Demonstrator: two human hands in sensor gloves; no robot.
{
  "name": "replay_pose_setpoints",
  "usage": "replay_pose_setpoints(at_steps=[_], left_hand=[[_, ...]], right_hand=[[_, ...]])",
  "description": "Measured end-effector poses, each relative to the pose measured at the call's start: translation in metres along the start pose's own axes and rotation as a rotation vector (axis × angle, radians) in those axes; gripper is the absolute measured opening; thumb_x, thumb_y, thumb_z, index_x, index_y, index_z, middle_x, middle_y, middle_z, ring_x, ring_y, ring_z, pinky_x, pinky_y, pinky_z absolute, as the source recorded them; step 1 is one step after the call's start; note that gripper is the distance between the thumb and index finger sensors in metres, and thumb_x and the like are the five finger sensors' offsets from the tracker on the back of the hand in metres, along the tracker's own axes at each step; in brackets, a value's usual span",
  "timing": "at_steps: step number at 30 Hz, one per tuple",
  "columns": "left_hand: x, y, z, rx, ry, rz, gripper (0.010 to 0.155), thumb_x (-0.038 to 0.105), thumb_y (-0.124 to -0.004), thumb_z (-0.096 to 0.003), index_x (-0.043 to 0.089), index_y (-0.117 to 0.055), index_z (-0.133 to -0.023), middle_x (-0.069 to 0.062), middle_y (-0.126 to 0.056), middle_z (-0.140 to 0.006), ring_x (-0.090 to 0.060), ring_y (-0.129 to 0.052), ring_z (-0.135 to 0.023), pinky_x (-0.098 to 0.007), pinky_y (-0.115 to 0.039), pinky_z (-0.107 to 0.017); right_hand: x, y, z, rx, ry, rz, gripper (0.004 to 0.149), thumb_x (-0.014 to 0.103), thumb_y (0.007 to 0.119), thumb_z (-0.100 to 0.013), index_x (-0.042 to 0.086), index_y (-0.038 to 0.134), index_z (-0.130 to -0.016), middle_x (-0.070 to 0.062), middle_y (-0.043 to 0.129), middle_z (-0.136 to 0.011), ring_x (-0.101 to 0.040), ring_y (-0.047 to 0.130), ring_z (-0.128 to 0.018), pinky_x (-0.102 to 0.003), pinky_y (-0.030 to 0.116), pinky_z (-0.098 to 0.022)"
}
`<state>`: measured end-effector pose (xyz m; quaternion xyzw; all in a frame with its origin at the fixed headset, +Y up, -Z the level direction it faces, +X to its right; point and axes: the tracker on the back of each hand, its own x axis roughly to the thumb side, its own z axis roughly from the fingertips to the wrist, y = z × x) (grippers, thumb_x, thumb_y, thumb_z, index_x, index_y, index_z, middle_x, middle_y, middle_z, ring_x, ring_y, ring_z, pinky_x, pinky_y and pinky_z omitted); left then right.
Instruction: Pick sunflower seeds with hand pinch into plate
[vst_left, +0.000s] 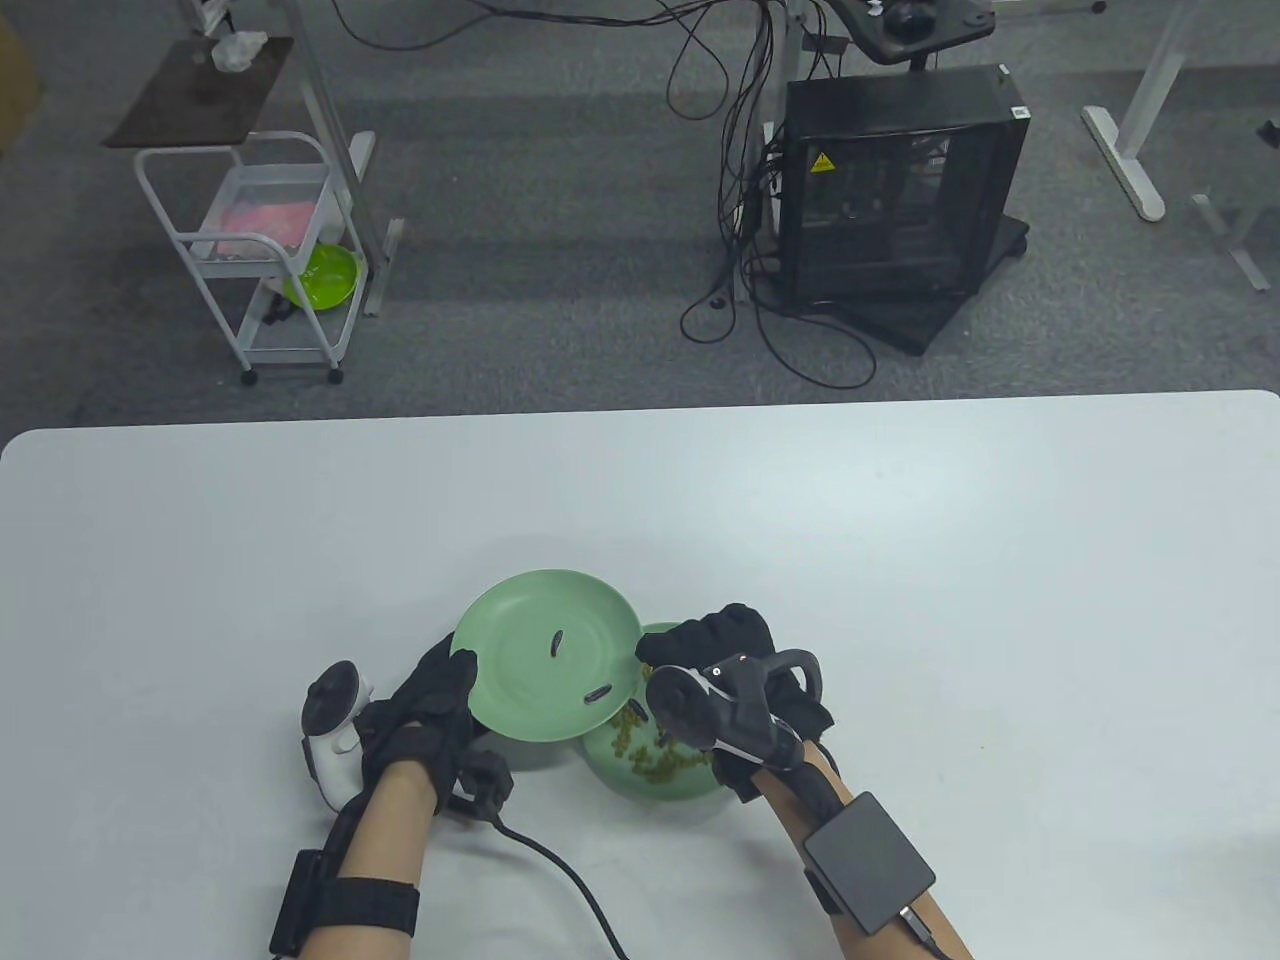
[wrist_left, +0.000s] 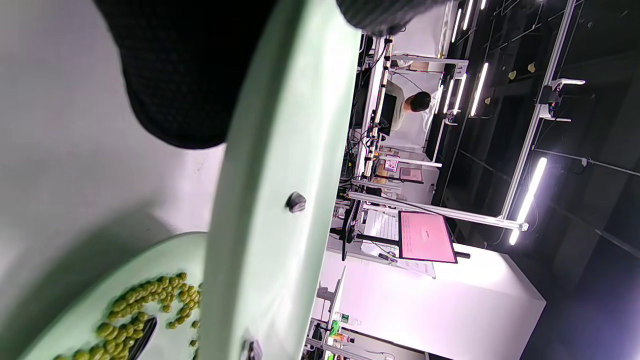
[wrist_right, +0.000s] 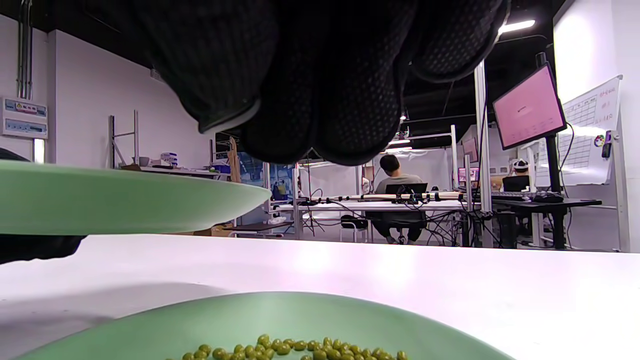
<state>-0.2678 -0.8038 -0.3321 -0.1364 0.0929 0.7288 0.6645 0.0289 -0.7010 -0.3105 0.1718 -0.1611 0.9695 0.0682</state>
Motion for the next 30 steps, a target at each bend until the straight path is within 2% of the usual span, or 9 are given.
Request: replay_pose_setpoints(at_steps=[15,30], left_hand=[[-0.001,-0.009,-0.002,-0.049,0.005,-0.027,0.064,0.033,-0.065,-0.0521,0.004,-0.045,-0.106,-0.02,-0.073,-0.093,-0.023,-0.101,-0.069,-0.033,-0.095,-0.04],[-0.002,-0.013,-0.002,-0.083,0.008,-0.038,0.064,0.033,-0.065,-0.052,0.004,-0.046,-0.106,-0.02,-0.074,-0.092,-0.023,-0.102,-0.068,-0.033,-0.095,-0.04]], right_hand=[[0.002,0.0,0.0,-0.036,-0.008,-0.041,0.039,0.038,0.08,-0.037,0.043,0.076,-0.076,0.015,0.092,-0.072,-0.01,0.096,-0.073,-0.052,0.063,-0.072],[0.004,-0.001,0.001,-0.009,-0.027,-0.026,0.038,0.04,0.082,-0.036,0.044,0.078,-0.074,0.016,0.092,-0.072,-0.01,0.095,-0.074,-0.052,0.061,-0.073]])
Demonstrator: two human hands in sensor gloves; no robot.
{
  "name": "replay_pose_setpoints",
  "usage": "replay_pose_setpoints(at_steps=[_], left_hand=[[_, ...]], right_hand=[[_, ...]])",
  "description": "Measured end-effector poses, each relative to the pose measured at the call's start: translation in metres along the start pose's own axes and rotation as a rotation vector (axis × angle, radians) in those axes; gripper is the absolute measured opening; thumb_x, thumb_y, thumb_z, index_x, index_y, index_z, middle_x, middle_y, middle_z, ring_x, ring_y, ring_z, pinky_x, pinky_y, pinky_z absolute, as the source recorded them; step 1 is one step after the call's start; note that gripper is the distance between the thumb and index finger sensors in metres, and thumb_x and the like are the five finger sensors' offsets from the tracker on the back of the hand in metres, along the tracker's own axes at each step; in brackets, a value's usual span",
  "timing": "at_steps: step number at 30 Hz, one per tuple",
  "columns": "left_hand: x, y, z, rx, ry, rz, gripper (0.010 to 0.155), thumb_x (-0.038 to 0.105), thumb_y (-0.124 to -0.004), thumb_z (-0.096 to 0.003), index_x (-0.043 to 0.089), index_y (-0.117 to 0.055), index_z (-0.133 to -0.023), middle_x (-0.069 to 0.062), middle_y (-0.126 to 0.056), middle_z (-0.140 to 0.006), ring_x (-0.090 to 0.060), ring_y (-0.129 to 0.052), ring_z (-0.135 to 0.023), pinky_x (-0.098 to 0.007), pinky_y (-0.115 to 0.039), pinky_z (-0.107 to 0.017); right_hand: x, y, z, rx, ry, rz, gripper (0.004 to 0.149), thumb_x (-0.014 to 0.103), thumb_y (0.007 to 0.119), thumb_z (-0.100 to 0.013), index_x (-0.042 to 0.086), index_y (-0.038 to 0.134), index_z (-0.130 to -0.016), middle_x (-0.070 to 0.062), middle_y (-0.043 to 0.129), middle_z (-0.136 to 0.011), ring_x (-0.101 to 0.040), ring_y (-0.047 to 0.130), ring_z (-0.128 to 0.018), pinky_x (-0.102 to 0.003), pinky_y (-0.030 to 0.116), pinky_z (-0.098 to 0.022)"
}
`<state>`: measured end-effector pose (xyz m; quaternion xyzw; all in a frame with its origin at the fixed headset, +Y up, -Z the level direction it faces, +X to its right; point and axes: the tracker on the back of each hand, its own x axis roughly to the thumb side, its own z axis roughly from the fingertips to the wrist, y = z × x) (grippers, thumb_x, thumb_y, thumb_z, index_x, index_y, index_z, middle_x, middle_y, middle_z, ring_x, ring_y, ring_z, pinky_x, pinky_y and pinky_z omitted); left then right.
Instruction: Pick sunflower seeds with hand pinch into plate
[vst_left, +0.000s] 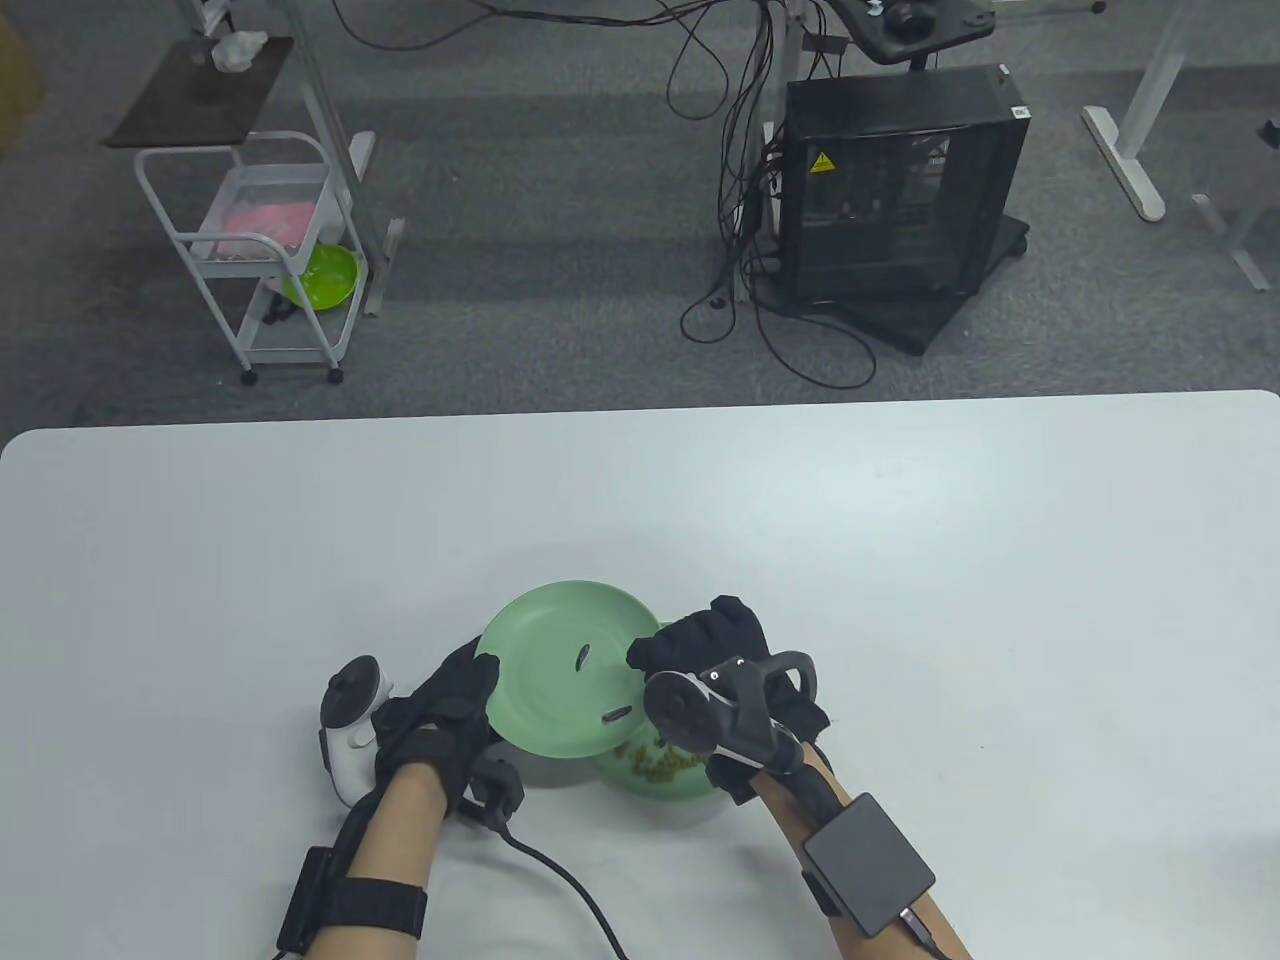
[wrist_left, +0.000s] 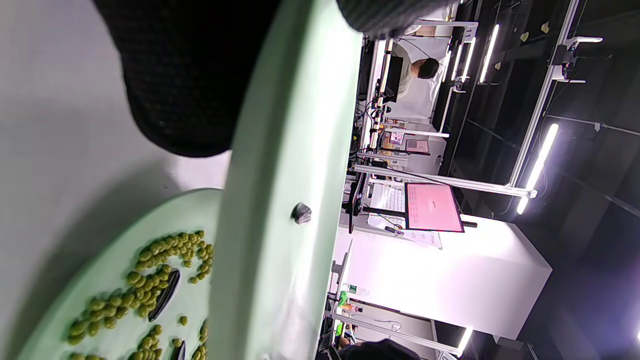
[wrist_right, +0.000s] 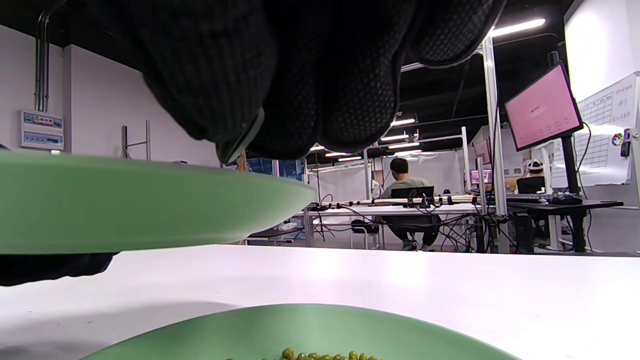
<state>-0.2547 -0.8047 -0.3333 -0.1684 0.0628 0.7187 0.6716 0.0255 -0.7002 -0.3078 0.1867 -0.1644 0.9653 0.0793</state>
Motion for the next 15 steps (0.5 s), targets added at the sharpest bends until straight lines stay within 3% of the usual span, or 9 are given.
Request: replay_pose_setpoints(at_steps=[15], left_hand=[[0.0,-0.0047,-0.0012,-0.032,0.001,-0.005,0.064,0.033,-0.065,-0.052,0.004,-0.047,-0.106,-0.02,-0.075,-0.091,-0.023,-0.102,-0.068,-0.033,-0.095,-0.039]], right_hand=[[0.0026,0.0014,0.0002,0.011,-0.018,0.03,0.037,0.041,0.085,-0.034,0.045,0.084,-0.071,0.017,0.094,-0.069,-0.009,0.095,-0.072,-0.052,0.061,-0.074]])
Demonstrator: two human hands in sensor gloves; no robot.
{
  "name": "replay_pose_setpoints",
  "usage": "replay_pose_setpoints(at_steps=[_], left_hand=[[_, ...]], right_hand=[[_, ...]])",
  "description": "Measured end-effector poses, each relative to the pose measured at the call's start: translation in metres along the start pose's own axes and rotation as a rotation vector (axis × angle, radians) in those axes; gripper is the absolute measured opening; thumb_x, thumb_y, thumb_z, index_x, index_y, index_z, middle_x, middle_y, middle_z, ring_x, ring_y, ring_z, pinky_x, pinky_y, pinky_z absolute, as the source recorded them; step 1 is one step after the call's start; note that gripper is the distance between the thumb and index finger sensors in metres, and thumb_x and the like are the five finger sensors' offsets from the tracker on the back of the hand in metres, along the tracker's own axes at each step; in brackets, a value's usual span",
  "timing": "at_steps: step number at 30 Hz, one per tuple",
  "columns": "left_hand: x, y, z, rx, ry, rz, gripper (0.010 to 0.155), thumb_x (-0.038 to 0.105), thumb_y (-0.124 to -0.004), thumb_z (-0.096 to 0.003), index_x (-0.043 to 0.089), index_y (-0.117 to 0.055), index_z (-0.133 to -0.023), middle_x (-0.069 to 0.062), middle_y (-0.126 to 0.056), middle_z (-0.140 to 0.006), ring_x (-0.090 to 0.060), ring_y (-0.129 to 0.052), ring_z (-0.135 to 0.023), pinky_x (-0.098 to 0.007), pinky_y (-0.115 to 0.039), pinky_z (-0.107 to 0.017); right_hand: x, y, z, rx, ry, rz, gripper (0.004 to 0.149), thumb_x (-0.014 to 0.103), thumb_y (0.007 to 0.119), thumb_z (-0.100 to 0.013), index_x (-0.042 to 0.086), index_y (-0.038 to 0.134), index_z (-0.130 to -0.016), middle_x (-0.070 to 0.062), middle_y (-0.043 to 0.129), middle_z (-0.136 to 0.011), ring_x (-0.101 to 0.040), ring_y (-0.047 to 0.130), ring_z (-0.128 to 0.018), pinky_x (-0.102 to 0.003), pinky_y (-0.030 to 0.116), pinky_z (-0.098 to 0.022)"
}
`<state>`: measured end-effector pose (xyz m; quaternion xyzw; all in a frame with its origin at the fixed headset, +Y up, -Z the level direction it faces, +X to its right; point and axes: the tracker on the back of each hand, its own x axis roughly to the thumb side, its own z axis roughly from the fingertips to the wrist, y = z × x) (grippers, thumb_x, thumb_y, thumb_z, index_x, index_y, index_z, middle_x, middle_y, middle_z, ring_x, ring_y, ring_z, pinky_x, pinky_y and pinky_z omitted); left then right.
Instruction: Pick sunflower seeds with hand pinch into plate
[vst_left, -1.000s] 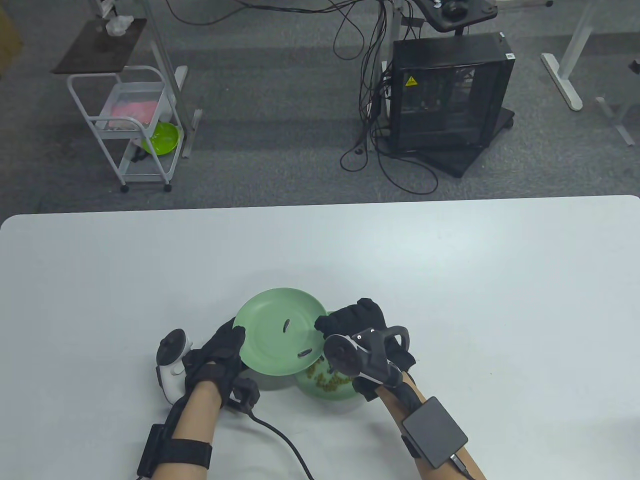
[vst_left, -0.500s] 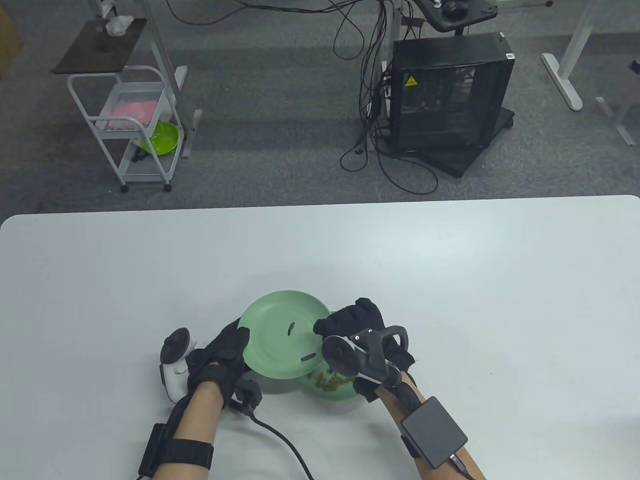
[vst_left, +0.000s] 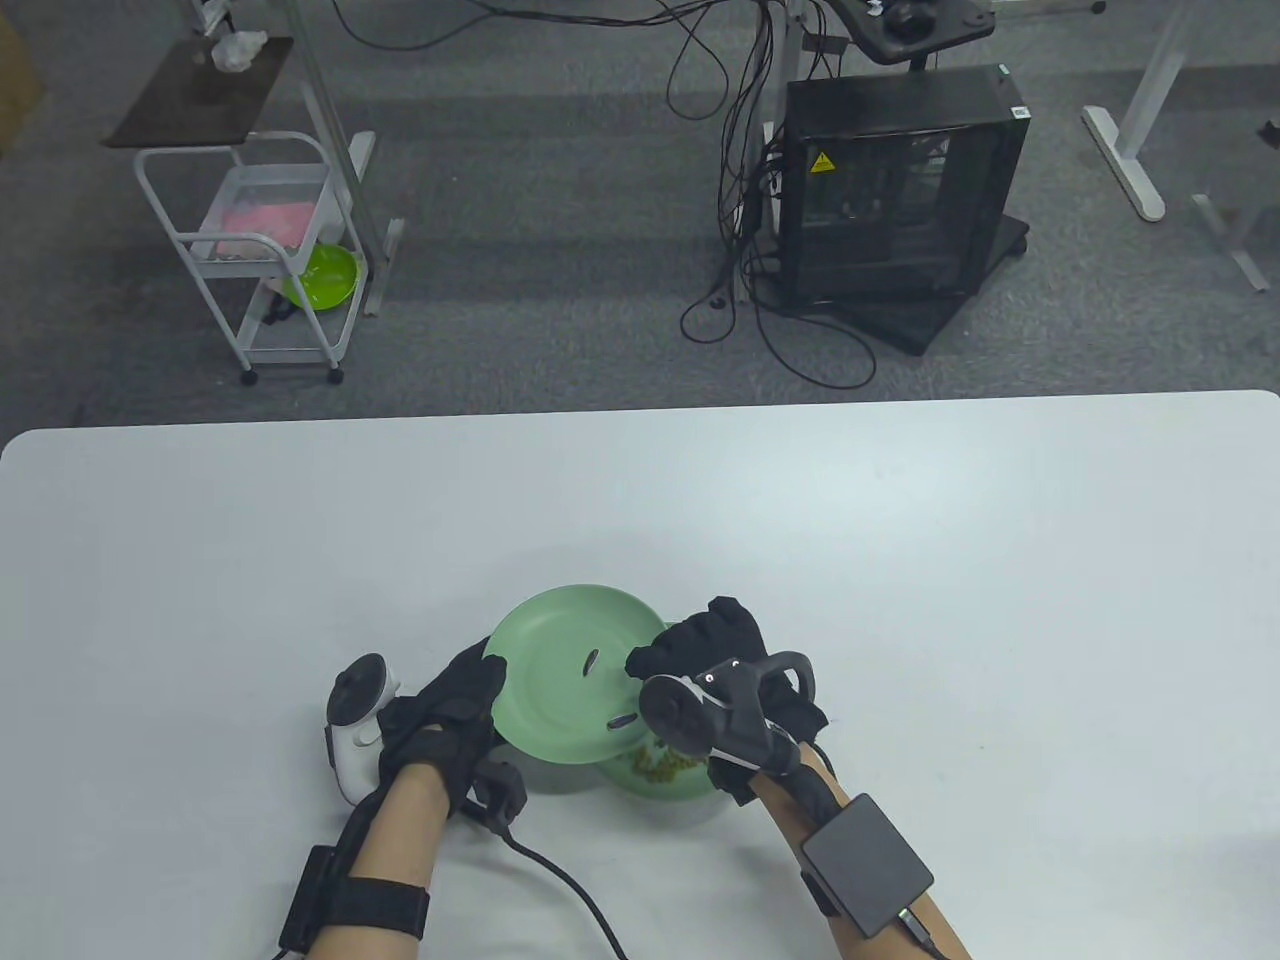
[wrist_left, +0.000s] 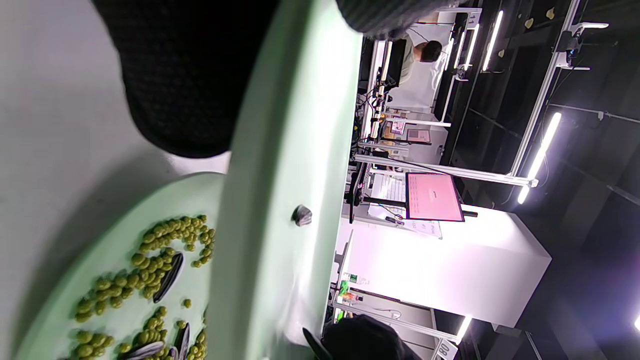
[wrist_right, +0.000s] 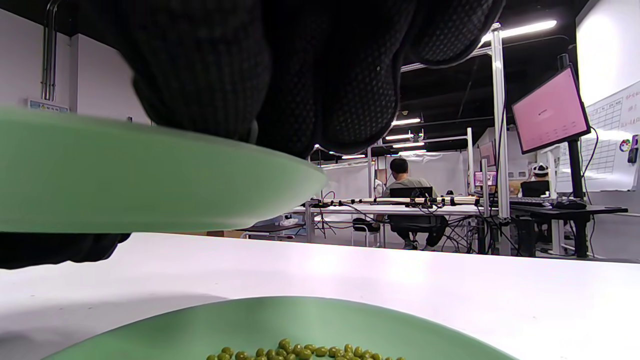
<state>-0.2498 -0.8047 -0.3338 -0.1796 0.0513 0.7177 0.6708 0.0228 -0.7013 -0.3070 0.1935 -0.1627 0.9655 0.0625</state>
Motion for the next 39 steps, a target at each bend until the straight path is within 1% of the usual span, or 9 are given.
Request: replay_pose_setpoints(at_steps=[22,30,33,39], left_hand=[[0.0,0.0,0.0,0.001,-0.001,0.002,0.064,0.033,-0.065,-0.0521,0.004,-0.046,-0.106,-0.02,-0.074,-0.092,-0.023,-0.102,-0.068,-0.033,-0.095,-0.04],[0.001,0.003,0.001,0.019,0.001,0.012,0.064,0.033,-0.065,-0.0523,0.004,-0.045,-0.106,-0.021,-0.073,-0.093,-0.024,-0.101,-0.069,-0.034,-0.095,-0.04],[0.001,0.005,0.002,0.03,0.0,0.019,0.064,0.033,-0.064,-0.0524,0.004,-0.044,-0.107,-0.021,-0.072,-0.093,-0.024,-0.101,-0.069,-0.034,-0.094,-0.041],[0.003,0.011,0.004,0.059,-0.009,0.037,0.064,0.033,-0.064,-0.0525,0.005,-0.044,-0.107,-0.021,-0.071,-0.093,-0.024,-0.101,-0.069,-0.034,-0.094,-0.041]], right_hand=[[0.0,0.0,0.0,0.008,0.002,0.002,0.037,0.043,0.083,-0.034,0.046,0.084,-0.072,0.017,0.093,-0.073,-0.01,0.094,-0.075,-0.053,0.06,-0.074],[-0.006,-0.001,-0.001,0.002,0.027,-0.004,0.039,0.043,0.079,-0.036,0.047,0.081,-0.075,0.017,0.09,-0.079,-0.012,0.091,-0.08,-0.054,0.059,-0.074],[-0.01,0.0,-0.001,-0.001,0.043,-0.01,0.042,0.044,0.078,-0.037,0.047,0.078,-0.079,0.017,0.087,-0.084,-0.014,0.09,-0.085,-0.054,0.058,-0.075],[-0.016,0.002,-0.001,0.009,0.065,-0.015,0.045,0.046,0.076,-0.037,0.046,0.074,-0.082,0.017,0.084,-0.088,-0.015,0.09,-0.089,-0.054,0.059,-0.075]])
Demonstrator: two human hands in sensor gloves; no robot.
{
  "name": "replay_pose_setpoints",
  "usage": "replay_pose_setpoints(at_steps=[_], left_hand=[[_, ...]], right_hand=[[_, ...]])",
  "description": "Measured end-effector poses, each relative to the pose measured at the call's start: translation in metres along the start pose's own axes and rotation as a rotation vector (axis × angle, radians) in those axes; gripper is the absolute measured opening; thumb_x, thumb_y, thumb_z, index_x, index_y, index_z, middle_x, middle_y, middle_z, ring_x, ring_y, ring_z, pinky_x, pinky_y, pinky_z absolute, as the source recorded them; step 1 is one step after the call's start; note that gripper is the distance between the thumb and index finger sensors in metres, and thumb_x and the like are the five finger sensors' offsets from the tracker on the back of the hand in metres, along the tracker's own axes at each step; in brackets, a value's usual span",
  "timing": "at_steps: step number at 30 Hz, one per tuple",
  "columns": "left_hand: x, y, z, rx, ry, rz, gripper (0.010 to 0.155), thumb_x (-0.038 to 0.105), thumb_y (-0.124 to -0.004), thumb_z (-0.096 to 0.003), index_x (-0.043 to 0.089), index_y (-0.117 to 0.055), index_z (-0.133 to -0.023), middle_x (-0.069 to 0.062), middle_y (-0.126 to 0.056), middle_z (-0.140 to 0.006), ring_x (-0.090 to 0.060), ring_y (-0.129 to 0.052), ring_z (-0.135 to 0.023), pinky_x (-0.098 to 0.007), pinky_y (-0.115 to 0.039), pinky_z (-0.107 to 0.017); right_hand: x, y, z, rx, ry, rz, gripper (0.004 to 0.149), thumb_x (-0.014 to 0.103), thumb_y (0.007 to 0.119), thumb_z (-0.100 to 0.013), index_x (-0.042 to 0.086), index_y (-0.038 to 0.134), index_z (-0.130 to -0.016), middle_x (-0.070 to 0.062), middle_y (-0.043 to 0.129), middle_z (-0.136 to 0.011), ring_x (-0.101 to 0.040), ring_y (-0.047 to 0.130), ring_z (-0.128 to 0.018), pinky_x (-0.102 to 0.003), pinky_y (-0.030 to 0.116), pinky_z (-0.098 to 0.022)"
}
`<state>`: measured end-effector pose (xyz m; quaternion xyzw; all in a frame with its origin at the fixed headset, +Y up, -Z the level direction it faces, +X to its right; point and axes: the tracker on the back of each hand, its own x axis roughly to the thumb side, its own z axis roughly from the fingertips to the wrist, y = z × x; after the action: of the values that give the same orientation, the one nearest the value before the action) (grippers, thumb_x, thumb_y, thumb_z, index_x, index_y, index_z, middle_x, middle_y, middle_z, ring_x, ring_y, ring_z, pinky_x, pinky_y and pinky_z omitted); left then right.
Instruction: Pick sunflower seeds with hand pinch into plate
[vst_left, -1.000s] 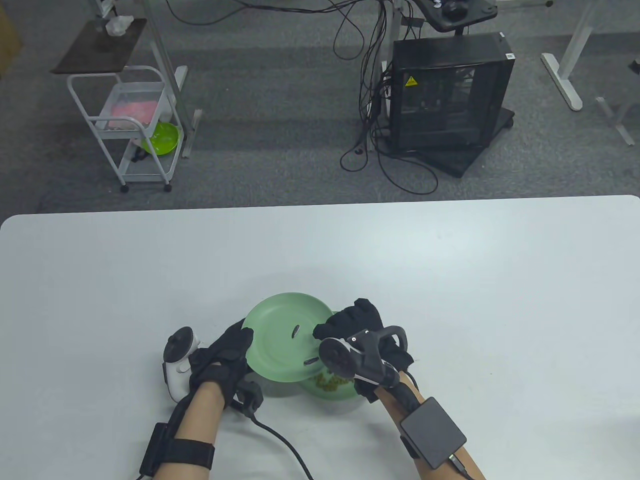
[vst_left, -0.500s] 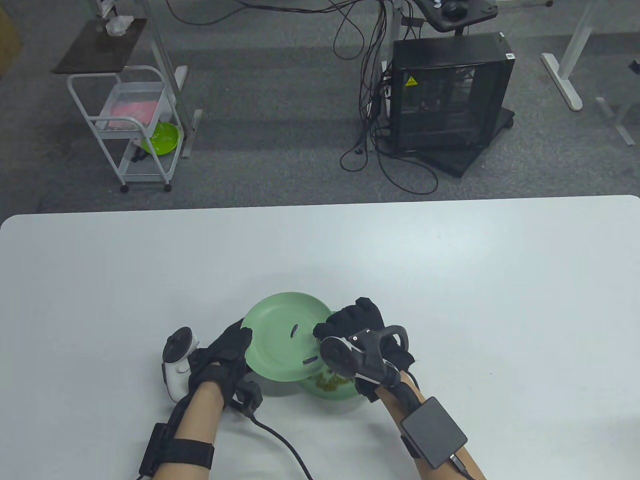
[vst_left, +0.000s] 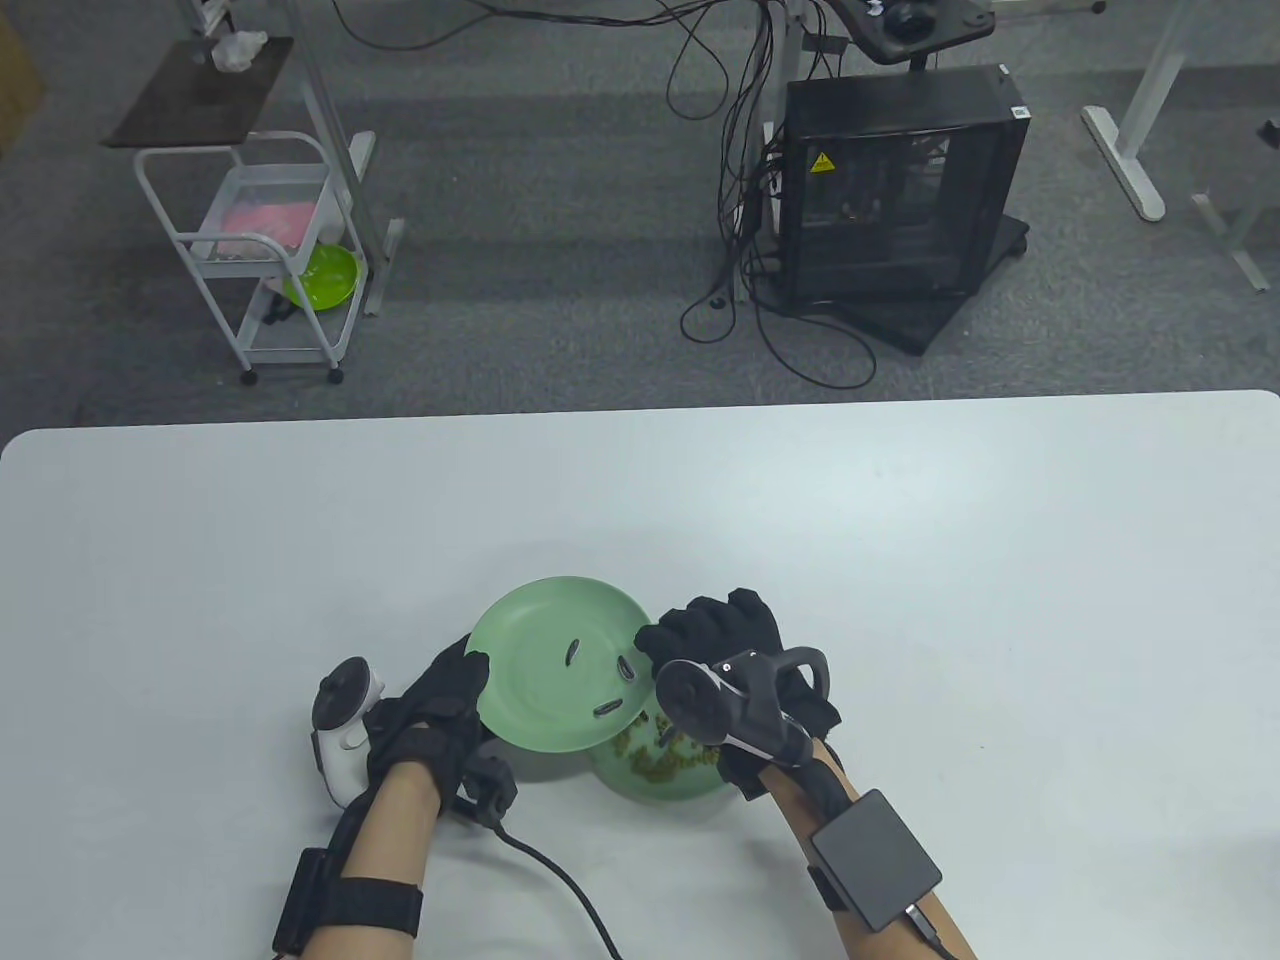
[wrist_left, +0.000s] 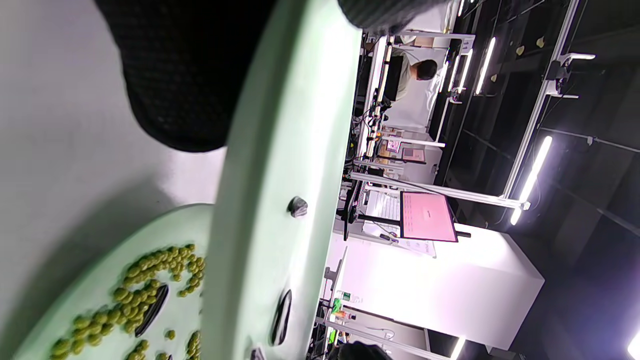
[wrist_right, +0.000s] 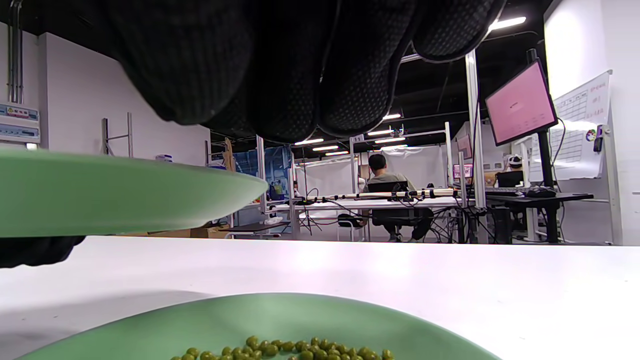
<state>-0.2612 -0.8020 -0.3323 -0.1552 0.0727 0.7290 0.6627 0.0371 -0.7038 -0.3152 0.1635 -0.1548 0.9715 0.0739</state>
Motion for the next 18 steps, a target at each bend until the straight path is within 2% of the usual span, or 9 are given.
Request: replay_pose_setpoints(at_steps=[6,18], left_hand=[[0.001,0.007,0.003,0.058,-0.013,0.017,0.065,0.033,-0.064,-0.0525,0.005,-0.043,-0.107,-0.02,-0.071,-0.094,-0.024,-0.1,-0.07,-0.034,-0.094,-0.042],[0.002,0.015,0.005,0.089,-0.018,0.042,0.065,0.033,-0.064,-0.0527,0.005,-0.042,-0.107,-0.02,-0.07,-0.095,-0.024,-0.1,-0.071,-0.034,-0.094,-0.043]], right_hand=[[-0.006,0.004,-0.001,0.024,0.018,0.009,0.046,0.046,0.076,-0.037,0.045,0.074,-0.083,0.016,0.084,-0.09,-0.017,0.089,-0.092,-0.053,0.059,-0.075],[-0.014,0.015,-0.002,0.11,0.016,0.05,0.049,0.05,0.076,-0.036,0.047,0.072,-0.084,0.015,0.079,-0.096,-0.019,0.082,-0.098,-0.057,0.054,-0.077]])
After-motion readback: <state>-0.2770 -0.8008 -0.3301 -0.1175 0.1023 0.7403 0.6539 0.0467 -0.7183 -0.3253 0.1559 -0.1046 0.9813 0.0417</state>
